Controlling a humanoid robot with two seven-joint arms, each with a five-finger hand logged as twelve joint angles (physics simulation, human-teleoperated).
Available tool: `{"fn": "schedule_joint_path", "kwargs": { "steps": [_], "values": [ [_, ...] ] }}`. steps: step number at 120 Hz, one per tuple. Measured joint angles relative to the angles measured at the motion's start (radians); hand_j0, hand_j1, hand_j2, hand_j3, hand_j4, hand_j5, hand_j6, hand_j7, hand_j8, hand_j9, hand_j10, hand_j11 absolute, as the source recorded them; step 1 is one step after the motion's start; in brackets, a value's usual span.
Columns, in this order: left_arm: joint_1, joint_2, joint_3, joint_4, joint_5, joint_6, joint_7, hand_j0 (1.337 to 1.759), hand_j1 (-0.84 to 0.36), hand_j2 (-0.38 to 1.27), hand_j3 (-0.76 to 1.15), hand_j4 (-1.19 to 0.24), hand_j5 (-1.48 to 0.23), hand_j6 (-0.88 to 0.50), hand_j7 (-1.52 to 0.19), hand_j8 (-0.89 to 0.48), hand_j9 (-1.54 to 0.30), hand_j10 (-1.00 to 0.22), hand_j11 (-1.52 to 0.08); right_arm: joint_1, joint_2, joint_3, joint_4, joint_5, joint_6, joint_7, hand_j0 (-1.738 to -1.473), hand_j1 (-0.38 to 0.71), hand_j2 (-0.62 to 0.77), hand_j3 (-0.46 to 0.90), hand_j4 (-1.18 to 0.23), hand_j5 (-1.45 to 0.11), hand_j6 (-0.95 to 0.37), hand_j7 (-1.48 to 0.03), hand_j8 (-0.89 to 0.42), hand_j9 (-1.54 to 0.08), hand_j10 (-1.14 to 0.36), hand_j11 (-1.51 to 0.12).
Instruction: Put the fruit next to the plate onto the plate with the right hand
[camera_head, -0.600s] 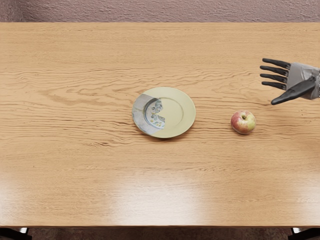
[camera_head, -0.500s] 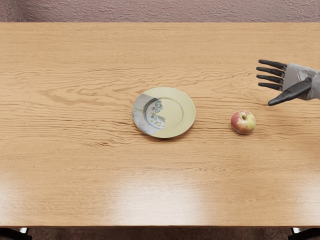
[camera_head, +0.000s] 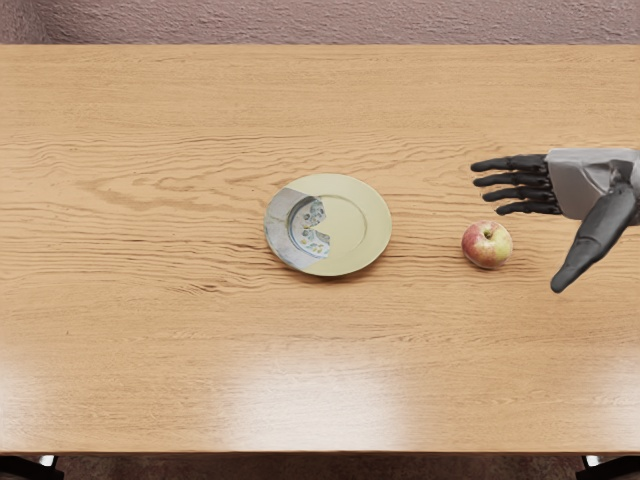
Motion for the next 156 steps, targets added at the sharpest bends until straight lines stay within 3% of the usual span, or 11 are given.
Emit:
{"fn": "schedule_joint_path", "kwargs": {
  "steps": [8,14,23,33,50,82,111,128,156],
  "values": [
    [0.001,0.000,0.000,0.000,0.000,0.000,0.000,1.658,0.35,0.00,0.00,0.00,0.00,0.00,0.00,0.00,0.00,0.00,0.00,0.045,-0.010,-0.002,0.023,-0.010,-0.047,-0.097,-1.658,-0.26,-0.01,0.00,-0.08,-0.10,-0.08,-0.10,-0.08,-0.10,-0.08,-0.10],
    [0.000,0.000,0.000,0.000,0.000,0.000,0.000,1.658,0.35,0.00,0.00,0.00,0.00,0.00,0.00,0.00,0.00,0.00,0.00,0.087,-0.012,-0.004,0.033,-0.014,-0.068,-0.148,-1.658,-0.24,-0.02,0.00,-0.10,-0.12,-0.10,-0.12,-0.10,-0.12,-0.10,-0.12],
    [0.000,0.000,0.000,0.000,0.000,0.000,0.000,1.658,0.35,0.00,0.00,0.00,0.00,0.00,0.00,0.00,0.00,0.00,0.00,0.134,0.001,-0.005,0.041,-0.040,-0.086,-0.190,-1.658,-0.20,-0.02,0.00,-0.13,-0.17,-0.13,-0.17,-0.13,-0.17,-0.13,-0.17],
    [0.000,0.000,0.000,0.000,0.000,0.000,0.000,1.658,0.35,0.00,0.00,0.00,0.00,0.00,0.00,0.00,0.00,0.00,0.00,0.179,0.091,-0.006,0.027,-0.135,-0.095,-0.213,-1.658,-0.16,-0.03,0.00,-0.16,-0.21,-0.16,-0.21,-0.16,-0.21,-0.16,-0.21],
    [0.000,0.000,0.000,0.000,0.000,0.001,0.000,1.658,0.35,0.00,0.00,0.00,0.00,0.00,0.00,0.00,0.00,0.00,0.00,0.225,0.179,-0.058,0.006,-0.231,-0.137,-0.226,-1.658,-0.14,-0.03,0.00,-0.18,-0.23,-0.18,-0.23,-0.18,-0.23,-0.18,-0.23],
    [0.000,0.000,0.000,0.000,0.000,0.000,0.000,1.658,0.35,0.00,0.00,0.00,0.00,0.00,0.00,0.00,0.00,0.00,0.00,0.270,0.271,-0.276,0.000,-0.427,-0.473,-0.230,-1.658,-0.10,-0.04,0.00,-0.21,-0.27,-0.21,-0.27,-0.21,-0.27,-0.21,-0.27],
    [0.000,0.000,0.000,0.000,0.000,0.000,0.000,1.658,0.35,0.00,0.00,0.00,0.00,0.00,0.00,0.00,0.00,0.00,0.00,0.344,0.376,-0.528,-0.005,-0.456,-0.758,-0.231,-1.658,-0.05,-0.05,0.00,-0.25,-0.32,-0.25,-0.32,-0.25,-0.32,-0.25,-0.32],
    [0.000,0.000,0.000,0.000,0.000,0.000,0.000,1.658,0.35,0.00,0.00,0.00,0.00,0.00,0.00,0.00,0.00,0.00,0.00,0.393,0.427,-0.628,-0.036,-0.458,-0.828,-0.231,-1.658,-0.01,-0.05,0.00,-0.29,-0.37,-0.29,-0.37,-0.29,-0.37,-0.29,-0.37],
    [0.000,0.000,0.000,0.000,0.000,0.000,0.000,1.658,0.35,0.00,0.00,0.00,0.00,0.00,0.00,0.00,0.00,0.00,0.00,0.408,0.511,-0.726,-0.080,-0.458,-0.897,-0.231,-1.658,0.06,-0.07,0.00,-0.35,-0.45,-0.35,-0.45,-0.35,-0.45,-0.36,-0.45]
  ]
}}
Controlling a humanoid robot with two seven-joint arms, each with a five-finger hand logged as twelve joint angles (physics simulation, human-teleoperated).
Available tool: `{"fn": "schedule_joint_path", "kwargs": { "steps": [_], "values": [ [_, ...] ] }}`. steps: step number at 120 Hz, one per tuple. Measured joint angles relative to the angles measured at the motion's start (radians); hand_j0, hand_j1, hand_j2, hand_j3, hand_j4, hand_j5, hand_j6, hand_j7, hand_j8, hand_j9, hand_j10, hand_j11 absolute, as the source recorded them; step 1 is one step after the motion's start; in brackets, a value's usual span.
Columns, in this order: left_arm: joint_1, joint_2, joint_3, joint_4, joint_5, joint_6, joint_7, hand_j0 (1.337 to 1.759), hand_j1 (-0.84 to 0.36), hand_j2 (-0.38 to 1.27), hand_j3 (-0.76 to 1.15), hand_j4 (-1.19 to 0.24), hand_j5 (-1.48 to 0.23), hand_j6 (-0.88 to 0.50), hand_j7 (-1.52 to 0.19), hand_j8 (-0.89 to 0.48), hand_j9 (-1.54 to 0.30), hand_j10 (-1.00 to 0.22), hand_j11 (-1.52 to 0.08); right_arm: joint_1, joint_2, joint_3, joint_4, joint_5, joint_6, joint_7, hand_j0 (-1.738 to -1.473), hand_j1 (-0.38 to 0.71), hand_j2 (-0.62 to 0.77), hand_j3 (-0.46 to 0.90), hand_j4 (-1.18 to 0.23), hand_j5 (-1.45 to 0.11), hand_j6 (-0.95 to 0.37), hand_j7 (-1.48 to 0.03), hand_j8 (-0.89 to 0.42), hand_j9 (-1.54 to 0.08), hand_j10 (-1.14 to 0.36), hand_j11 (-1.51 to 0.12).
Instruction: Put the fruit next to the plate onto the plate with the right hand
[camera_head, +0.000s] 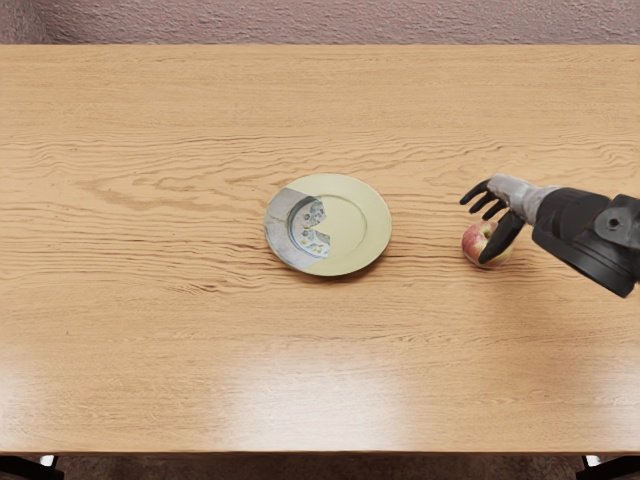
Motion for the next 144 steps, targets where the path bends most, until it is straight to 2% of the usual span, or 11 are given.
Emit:
{"fn": "schedule_joint_path", "kwargs": {
  "steps": [8,44,86,103,124,144],
  "values": [
    [0.000,0.000,0.000,0.000,0.000,0.000,0.000,1.658,0.35,0.00,0.00,0.00,0.00,0.00,0.00,0.00,0.00,0.00,0.00,0.001,0.014,-0.016,-0.019,-0.002,-0.017,0.000,-1.658,0.07,-0.07,0.00,-0.36,-0.45,-0.36,-0.46,-0.36,-0.45,-0.40,-0.46],
    [0.000,0.000,0.000,0.000,0.000,0.000,0.000,1.658,0.35,0.00,0.00,0.00,0.00,0.00,0.00,0.00,0.00,0.00,0.00,-0.004,0.050,-0.063,-0.049,0.000,-0.084,0.000,-1.658,0.08,-0.07,0.00,-0.37,-0.46,-0.37,-0.47,-0.35,-0.47,-0.33,-0.47],
    [0.000,0.000,0.000,0.000,0.000,0.000,0.000,1.658,0.35,0.00,0.00,0.00,0.00,0.00,0.00,0.00,0.00,0.00,0.00,-0.011,0.075,-0.095,-0.083,-0.001,-0.091,0.000,-1.658,0.12,-0.07,0.00,-0.42,-0.49,-0.39,-0.52,-0.33,-0.51,-0.37,-0.52],
    [0.001,0.000,0.000,0.000,0.000,0.000,0.000,1.658,0.35,0.00,0.00,0.00,0.00,0.00,0.00,0.00,0.00,0.00,0.00,-0.011,0.078,-0.098,-0.087,0.001,-0.090,0.000,-1.656,0.17,-0.03,0.00,-0.49,-0.58,-0.40,-0.60,-0.34,-0.60,-0.39,-0.60],
    [0.000,0.000,0.000,0.000,0.000,0.000,0.000,1.658,0.35,0.00,0.00,0.00,0.00,0.00,0.00,0.00,0.00,0.00,0.00,-0.010,0.079,-0.097,-0.088,0.006,-0.088,-0.001,-1.654,0.17,0.14,0.00,-0.59,-0.72,-0.44,-0.74,-0.34,-0.74,-0.43,-0.75],
    [0.000,0.000,0.000,0.000,0.000,0.000,0.000,1.658,0.35,0.00,0.00,0.00,0.00,0.00,0.00,0.00,0.00,0.00,0.00,-0.014,0.080,-0.096,-0.090,0.005,-0.086,-0.001,-1.651,0.12,0.12,0.00,-0.65,-0.81,-0.47,-0.83,-0.36,-0.83,-0.45,-0.84]
  ]
}}
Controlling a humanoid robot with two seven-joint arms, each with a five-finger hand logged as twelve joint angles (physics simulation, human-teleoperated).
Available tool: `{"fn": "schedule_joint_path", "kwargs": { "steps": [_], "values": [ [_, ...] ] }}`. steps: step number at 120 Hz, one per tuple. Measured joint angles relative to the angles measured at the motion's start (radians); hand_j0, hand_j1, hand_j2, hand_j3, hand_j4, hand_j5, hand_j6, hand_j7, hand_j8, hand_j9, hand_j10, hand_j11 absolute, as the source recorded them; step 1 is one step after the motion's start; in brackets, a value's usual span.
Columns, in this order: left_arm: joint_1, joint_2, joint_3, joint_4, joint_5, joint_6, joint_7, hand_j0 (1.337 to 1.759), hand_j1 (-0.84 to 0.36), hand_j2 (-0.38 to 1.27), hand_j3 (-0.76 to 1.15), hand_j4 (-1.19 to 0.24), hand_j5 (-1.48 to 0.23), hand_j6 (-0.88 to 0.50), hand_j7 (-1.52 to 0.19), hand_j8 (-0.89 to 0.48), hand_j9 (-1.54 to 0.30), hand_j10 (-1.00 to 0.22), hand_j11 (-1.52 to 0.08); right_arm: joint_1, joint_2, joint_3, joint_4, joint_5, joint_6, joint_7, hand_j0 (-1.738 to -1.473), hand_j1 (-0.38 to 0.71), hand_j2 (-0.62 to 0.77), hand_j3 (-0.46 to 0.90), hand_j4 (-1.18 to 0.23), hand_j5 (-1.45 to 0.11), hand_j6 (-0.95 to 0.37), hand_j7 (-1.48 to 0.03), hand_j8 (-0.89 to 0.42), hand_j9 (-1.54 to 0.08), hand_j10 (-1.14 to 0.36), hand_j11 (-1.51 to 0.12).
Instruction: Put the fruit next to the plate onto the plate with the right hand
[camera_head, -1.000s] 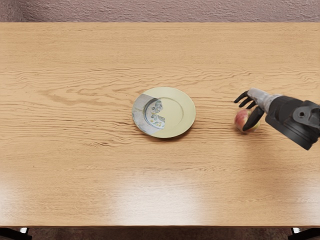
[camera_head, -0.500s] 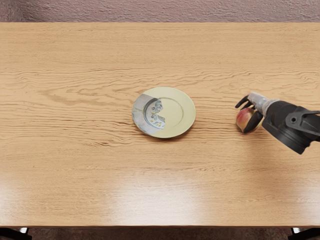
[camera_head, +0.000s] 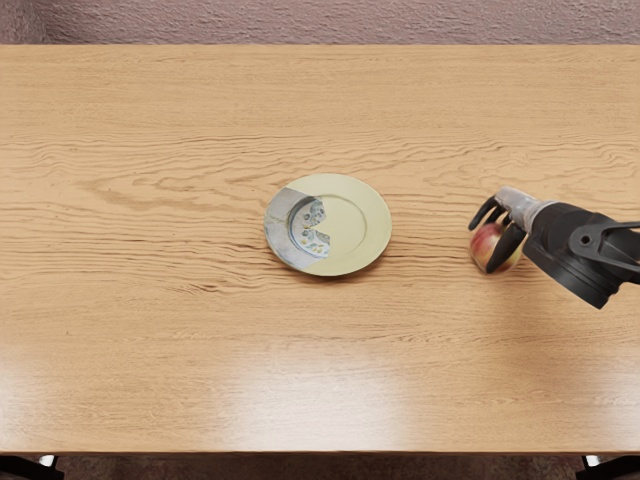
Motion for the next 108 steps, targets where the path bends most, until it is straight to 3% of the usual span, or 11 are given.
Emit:
{"fn": "schedule_joint_path", "kwargs": {
  "steps": [37,47,52,65,108],
  "values": [
    [0.000,0.000,0.000,0.000,0.000,0.000,0.000,1.658,0.35,0.00,0.00,0.00,0.00,0.00,0.00,0.00,0.00,0.00,0.00,-0.011,0.002,0.000,-0.009,-0.008,0.001,-0.003,-1.641,0.04,-0.05,0.00,-0.74,-0.91,-0.48,-0.94,-0.35,-0.93,-0.46,-0.95],
    [0.000,0.000,0.000,0.000,0.000,0.000,0.000,1.658,0.35,0.00,0.00,0.00,0.00,0.00,0.00,0.00,0.00,0.00,0.00,-0.017,0.007,0.000,-0.014,-0.010,0.000,-0.004,-1.641,0.05,0.02,0.00,-0.78,-0.91,-0.49,-0.96,-0.37,-0.94,-0.48,-0.97],
    [0.000,0.000,0.000,0.000,0.000,0.000,0.000,1.658,0.35,0.00,0.00,0.00,0.00,0.00,0.00,0.00,0.00,0.00,0.00,-0.018,0.009,0.000,-0.015,-0.008,-0.001,-0.003,-1.642,0.10,0.18,0.00,-0.79,-0.92,-0.47,-0.98,-0.35,-0.94,-0.46,-0.98],
    [0.000,0.000,0.000,0.000,0.000,0.000,0.000,1.658,0.35,0.00,0.00,0.00,0.00,0.00,0.00,0.00,0.00,0.00,0.00,-0.020,0.013,0.001,-0.017,-0.002,0.001,-0.003,-1.641,0.12,0.04,0.00,-0.83,-0.98,-0.43,-1.03,-0.30,-0.99,-0.40,-1.04],
    [0.001,0.000,0.000,0.000,0.000,0.000,0.000,1.658,0.35,0.00,0.00,0.00,0.00,0.00,0.00,0.00,0.00,0.00,0.00,-0.003,0.005,0.053,-0.016,0.010,0.007,-0.005,-1.642,0.12,0.10,0.00,-0.86,-1.13,-0.42,-1.12,-0.26,-1.09,-0.35,-1.14]
  ]
}}
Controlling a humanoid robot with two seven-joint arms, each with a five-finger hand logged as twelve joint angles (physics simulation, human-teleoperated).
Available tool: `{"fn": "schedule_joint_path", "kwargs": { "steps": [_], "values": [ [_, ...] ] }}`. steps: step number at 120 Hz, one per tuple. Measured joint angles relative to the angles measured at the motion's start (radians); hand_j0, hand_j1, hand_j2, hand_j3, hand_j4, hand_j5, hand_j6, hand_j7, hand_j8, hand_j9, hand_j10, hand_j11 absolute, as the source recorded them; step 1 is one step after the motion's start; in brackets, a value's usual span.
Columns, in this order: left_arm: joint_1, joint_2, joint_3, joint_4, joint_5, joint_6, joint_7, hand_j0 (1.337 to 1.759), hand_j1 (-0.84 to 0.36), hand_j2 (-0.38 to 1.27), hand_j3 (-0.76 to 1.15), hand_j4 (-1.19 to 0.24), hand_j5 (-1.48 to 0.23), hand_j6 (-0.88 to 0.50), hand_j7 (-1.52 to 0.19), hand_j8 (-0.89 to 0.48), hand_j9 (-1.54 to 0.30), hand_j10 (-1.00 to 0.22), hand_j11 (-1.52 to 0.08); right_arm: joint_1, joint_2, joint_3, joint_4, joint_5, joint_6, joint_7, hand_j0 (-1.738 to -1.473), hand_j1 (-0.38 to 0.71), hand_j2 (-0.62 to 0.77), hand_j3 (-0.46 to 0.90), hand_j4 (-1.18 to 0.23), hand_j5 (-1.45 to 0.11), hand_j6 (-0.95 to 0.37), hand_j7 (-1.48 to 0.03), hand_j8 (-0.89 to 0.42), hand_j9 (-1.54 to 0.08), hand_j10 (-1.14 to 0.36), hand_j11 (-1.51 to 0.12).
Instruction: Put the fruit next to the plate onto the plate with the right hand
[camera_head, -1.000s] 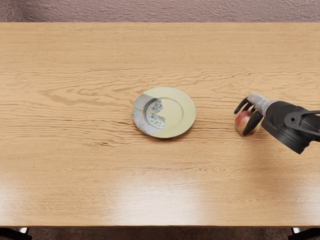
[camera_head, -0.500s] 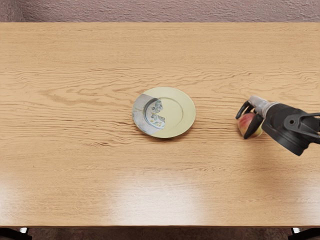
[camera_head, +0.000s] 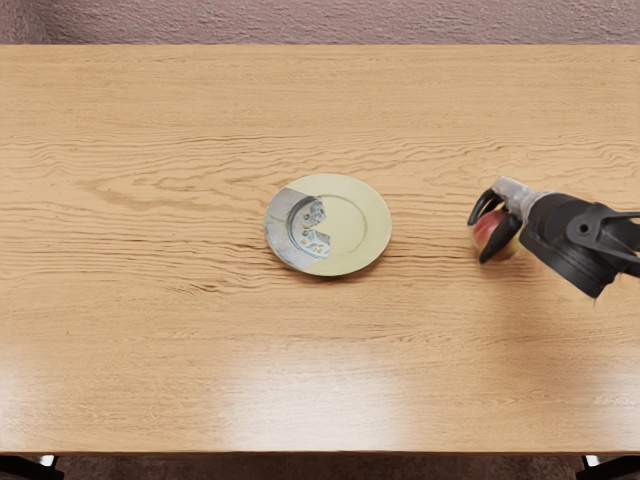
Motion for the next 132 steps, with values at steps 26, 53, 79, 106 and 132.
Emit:
{"fn": "schedule_joint_path", "kwargs": {
  "steps": [26,53,79,106,132],
  "values": [
    [-0.001,0.000,0.000,0.000,0.000,0.000,0.000,1.658,0.35,0.00,0.00,0.00,0.00,0.00,0.00,0.00,0.00,0.00,0.00,0.061,0.016,0.065,0.003,0.005,0.006,0.001,-1.645,0.17,0.23,0.00,-0.85,-1.17,-0.43,-1.13,-0.25,-1.11,-0.32,-1.16],
    [-0.001,0.000,0.000,0.000,0.000,0.000,0.000,1.658,0.35,0.00,0.00,0.00,0.00,0.00,0.00,0.00,0.00,0.00,0.00,0.113,0.155,0.132,-0.010,0.003,0.005,0.001,-1.647,0.13,0.30,0.00,-0.86,-1.16,-0.60,-1.13,-0.36,-1.15,-0.33,-1.15],
    [-0.001,0.000,0.000,0.000,0.000,0.000,0.000,1.658,0.35,0.00,0.00,0.00,0.00,0.00,0.00,0.00,0.00,0.00,0.00,0.147,0.279,0.170,-0.032,0.006,0.006,-0.001,-1.647,0.09,0.24,0.00,-0.86,-1.17,-0.66,-1.13,-0.40,-1.17,-0.41,-1.13],
    [0.000,0.000,0.000,0.000,0.000,0.000,0.000,1.658,0.35,0.00,0.00,0.00,0.00,0.00,0.00,0.00,0.00,0.00,0.00,0.150,0.390,0.174,-0.076,0.009,0.004,0.002,-1.649,0.18,0.46,0.00,-0.84,-1.19,-0.71,-1.12,-0.38,-1.17,-0.34,-1.12],
    [0.000,0.000,0.000,0.000,0.000,0.000,0.000,1.658,0.35,0.00,0.00,0.00,0.00,0.00,0.00,0.00,0.00,0.00,0.00,0.140,0.412,0.176,-0.097,-0.008,-0.080,0.005,-1.655,-0.10,0.16,0.00,-0.35,-0.49,-0.31,-0.47,-0.19,-0.48,-0.17,-0.47]
  ]
}}
